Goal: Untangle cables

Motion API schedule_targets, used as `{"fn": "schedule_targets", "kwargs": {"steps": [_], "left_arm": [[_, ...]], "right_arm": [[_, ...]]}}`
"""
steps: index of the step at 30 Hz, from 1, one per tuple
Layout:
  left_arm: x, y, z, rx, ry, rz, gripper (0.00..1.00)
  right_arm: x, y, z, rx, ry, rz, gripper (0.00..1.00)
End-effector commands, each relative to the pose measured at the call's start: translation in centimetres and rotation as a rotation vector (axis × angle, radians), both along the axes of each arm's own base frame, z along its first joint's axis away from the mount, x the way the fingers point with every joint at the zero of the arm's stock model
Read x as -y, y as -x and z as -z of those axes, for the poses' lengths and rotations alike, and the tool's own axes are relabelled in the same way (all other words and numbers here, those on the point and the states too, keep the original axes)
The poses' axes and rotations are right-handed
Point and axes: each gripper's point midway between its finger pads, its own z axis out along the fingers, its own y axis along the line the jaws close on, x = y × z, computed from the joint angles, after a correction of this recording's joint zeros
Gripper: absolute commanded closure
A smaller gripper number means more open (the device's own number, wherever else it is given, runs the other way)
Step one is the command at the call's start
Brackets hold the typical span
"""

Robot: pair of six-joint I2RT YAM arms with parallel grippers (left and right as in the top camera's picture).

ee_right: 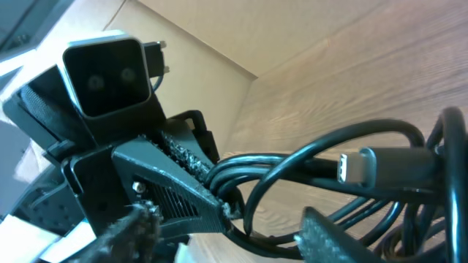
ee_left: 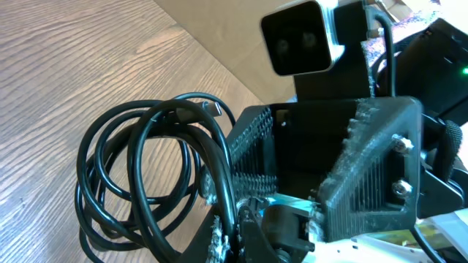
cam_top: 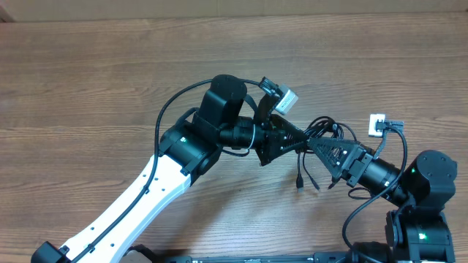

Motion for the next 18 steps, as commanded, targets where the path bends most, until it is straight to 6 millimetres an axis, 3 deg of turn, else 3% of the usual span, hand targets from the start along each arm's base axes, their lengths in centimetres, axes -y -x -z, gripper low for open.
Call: {"fn": "schedule_targets", "kwargs": {"steps": [1,7,15,18], "left_arm": [[0.1,0.9,-0.8,0.026,0.030,0.055,0.96],[0.2,1.7,-1.0,0.017,0.044,0.094,0.96],[0.2,2.2,-1.2,0.009,0.055,0.123,0.96],[0.2,2.4,-1.3,0.005,0.059,0.133,0.96]], "right_arm": [[-0.1,0.3,-1.4,0.039,0.000,-0.008,0.48],[0.0,0.0,-1.6,0.055,0.003,0.005,0.53],[0.1,-0.1,-1.9,0.072,0.005,0.015,0.71],[0.1,-0.1,-1.9,0.072,0.005,0.014,0.83]]}}
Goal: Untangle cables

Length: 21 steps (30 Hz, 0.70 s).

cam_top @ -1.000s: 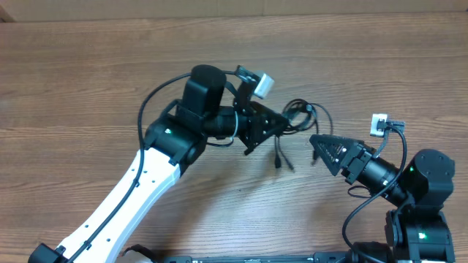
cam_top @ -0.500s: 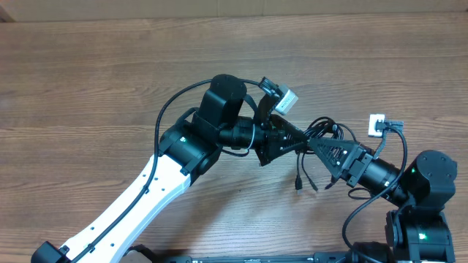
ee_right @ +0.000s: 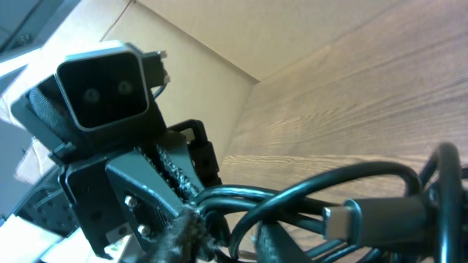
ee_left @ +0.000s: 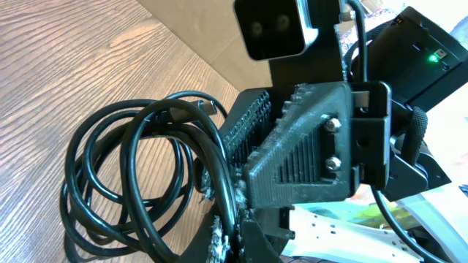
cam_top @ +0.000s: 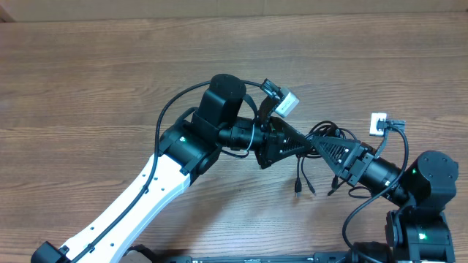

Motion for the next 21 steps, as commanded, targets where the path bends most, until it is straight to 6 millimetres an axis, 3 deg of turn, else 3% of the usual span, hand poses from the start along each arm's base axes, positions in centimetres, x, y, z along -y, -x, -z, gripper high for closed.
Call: {"fn": "schedule_targets", "kwargs": {"steps": [1,5,13,16,21], "left_arm": [[0.1,1.0,-0.7,0.025,0.030,0.056,0.96],[0.0,0.8,-0.7,0.025,0.030,0.050,0.96],[-0.8,-0.6,-0.2,0.032,0.007,-0.004,0.96],[-1.6,-2.3,1.3,0.029,-0.062,-0.098,0.96],[-4.6,-6.2,5.0,0.004,-0.254,-0.346,0.96]], "right_arm": [[0.0,0.1,-1.4,0.050,0.007,0.002,0.85],[0.0,0.1,-1.4,0.050,0.007,0.001,0.96],[-0.3,0.5,-1.6,0.080,0.021,-0.031,0.96],[-0.8,1.2,-2.1,0.126,0.026,-0.086,0.96],[-1.9,3.0,-3.8,0.236,0.021,-0.208,0.96]]}}
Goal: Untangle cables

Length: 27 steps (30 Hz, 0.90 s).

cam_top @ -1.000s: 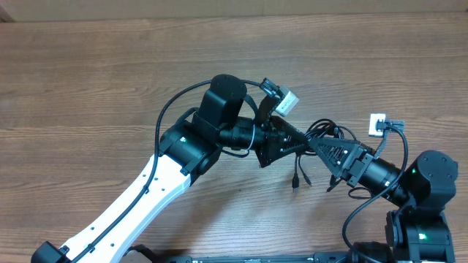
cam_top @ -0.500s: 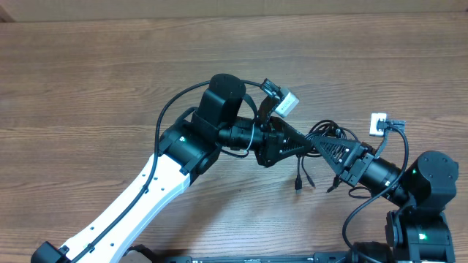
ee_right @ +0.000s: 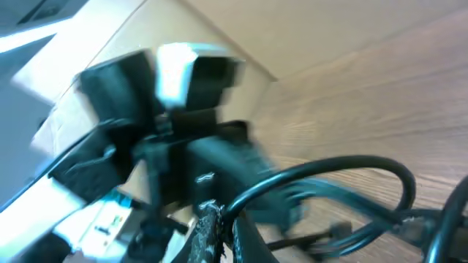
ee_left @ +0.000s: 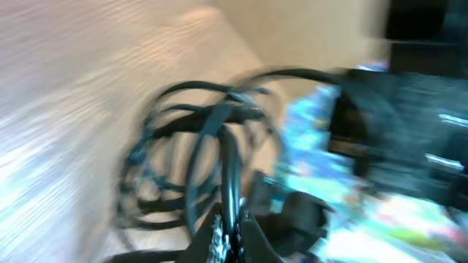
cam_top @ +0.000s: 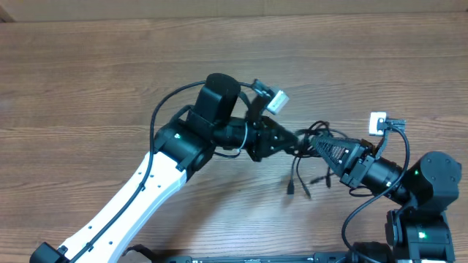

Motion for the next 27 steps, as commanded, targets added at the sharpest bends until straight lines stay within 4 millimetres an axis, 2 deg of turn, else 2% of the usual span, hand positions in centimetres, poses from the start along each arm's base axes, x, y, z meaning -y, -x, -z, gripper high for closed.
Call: {"fn": "schedule_targets", "kwargs": {"steps": [1,5,13,16,18,21,24,27], "left_arm": [[-2.6,-3.8,2.1,0.066,-0.144,-0.202,0.96],[-3.9,-4.5,3.3,0.073,-0.216,-0.249,0.96],[-4.5,-4.8,3.8,0.149,-0.263,-0.229,0.96],[-4.0,-4.2,3.5,0.137,-0.235,-0.195,0.96],[-3.1,-3.1,2.7,0.123,-0.172,-0.124,0.96],[-1.4,-0.1,0.4,0.183,-0.023,0.094,0.96],[-0.8,2.5,-1.4,0.233,0.103,0.267,0.96],[-0.5,3.5,-1.8,0.238,0.133,0.314,0.96]], "right_arm": [[-1.2,2.4,-2.3,0.122,0.010,-0.138,0.96],[-1.3,2.7,-2.5,0.136,0.011,-0.154,0.96],[-1.5,3.1,-2.1,0.115,0.009,-0.185,0.93],[-1.4,3.0,-1.6,0.104,0.018,-0.177,0.74],[-1.1,2.3,-1.0,0.059,0.017,-0.131,0.62],[-0.3,0.9,0.4,-0.007,0.032,-0.032,0.45],[0.5,-0.2,1.8,-0.082,0.045,0.055,0.37],[0.8,-0.4,2.2,-0.079,0.067,0.078,0.35]]}}
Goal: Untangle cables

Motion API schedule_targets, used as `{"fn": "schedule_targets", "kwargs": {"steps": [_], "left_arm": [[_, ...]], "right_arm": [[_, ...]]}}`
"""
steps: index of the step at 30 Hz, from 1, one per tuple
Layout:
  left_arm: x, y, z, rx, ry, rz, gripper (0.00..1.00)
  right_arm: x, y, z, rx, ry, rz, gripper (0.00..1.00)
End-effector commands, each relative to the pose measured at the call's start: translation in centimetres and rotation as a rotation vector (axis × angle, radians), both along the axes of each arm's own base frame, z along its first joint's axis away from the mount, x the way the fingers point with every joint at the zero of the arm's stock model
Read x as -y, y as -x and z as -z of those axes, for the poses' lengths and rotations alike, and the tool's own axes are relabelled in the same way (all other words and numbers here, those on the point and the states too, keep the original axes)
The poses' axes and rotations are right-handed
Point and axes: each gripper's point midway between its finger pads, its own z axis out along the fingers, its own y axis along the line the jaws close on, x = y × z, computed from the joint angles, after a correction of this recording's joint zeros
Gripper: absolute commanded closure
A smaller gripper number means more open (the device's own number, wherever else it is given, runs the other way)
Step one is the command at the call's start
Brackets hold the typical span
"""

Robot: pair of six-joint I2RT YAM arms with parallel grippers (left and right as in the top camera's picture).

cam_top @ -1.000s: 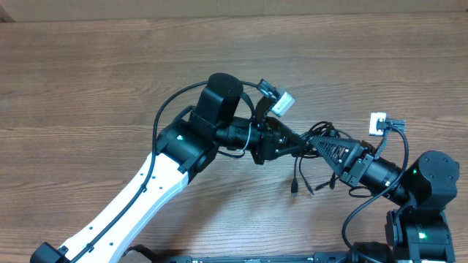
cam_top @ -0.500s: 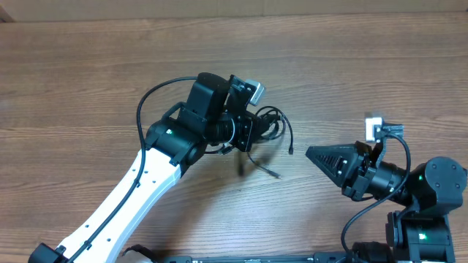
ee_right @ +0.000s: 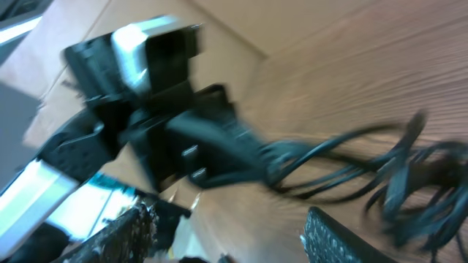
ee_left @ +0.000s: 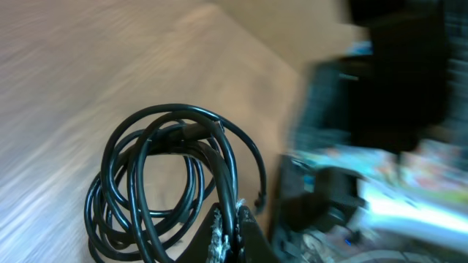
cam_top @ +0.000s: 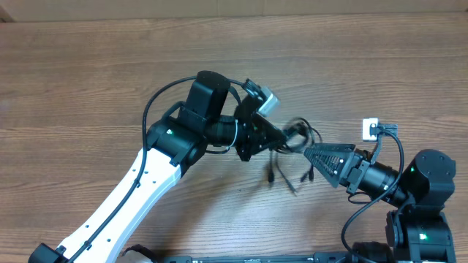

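Observation:
A tangled bundle of black cables (cam_top: 294,137) hangs from my left gripper (cam_top: 280,143), and its loose plug ends (cam_top: 271,175) dangle blurred above the table. In the left wrist view the coil (ee_left: 164,172) spreads out to the left, and the left gripper (ee_left: 232,228) is shut on one strand. My right gripper (cam_top: 313,155) points at the bundle from the right, close to it. In the right wrist view the right gripper (ee_right: 234,237) is open with nothing between its fingers, and the cables (ee_right: 384,172) lie beyond them.
The wooden table (cam_top: 88,80) runs wide to the left and back. A cardboard wall (cam_top: 234,7) closes off the far edge. The right arm's base (cam_top: 428,183) stands at the front right, and the left arm (cam_top: 146,190) crosses from the front left.
My right gripper was shut on a strand and is now open and free of the cables. The left gripper, still shut on the bundle, has moved it left, away from the right gripper.
My left gripper held the bundle while the right fingers stood open around some strands. The right fingers then stood closer together, and later were shut on a strand. Now the right gripper is open, and the left one holds the whole bundle further left.

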Motion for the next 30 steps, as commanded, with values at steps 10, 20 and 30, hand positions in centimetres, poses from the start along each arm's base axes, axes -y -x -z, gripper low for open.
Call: {"fn": "schedule_targets", "kwargs": {"steps": [10,20,30], "left_arm": [[2.0,4.5,-2.8,0.109,0.147,0.257,0.96],[2.4,3.8,-4.8,0.209,0.207,0.252,0.96],[2.7,3.5,-7.3,0.263,0.276,0.242,0.96]], "right_arm": [[2.5,-2.0,2.6,-0.070,0.111,0.208,0.38],[4.4,-2.1,6.3,-0.144,0.263,0.303,0.45],[4.8,-1.7,7.5,-0.132,0.351,0.293,0.48]]}}
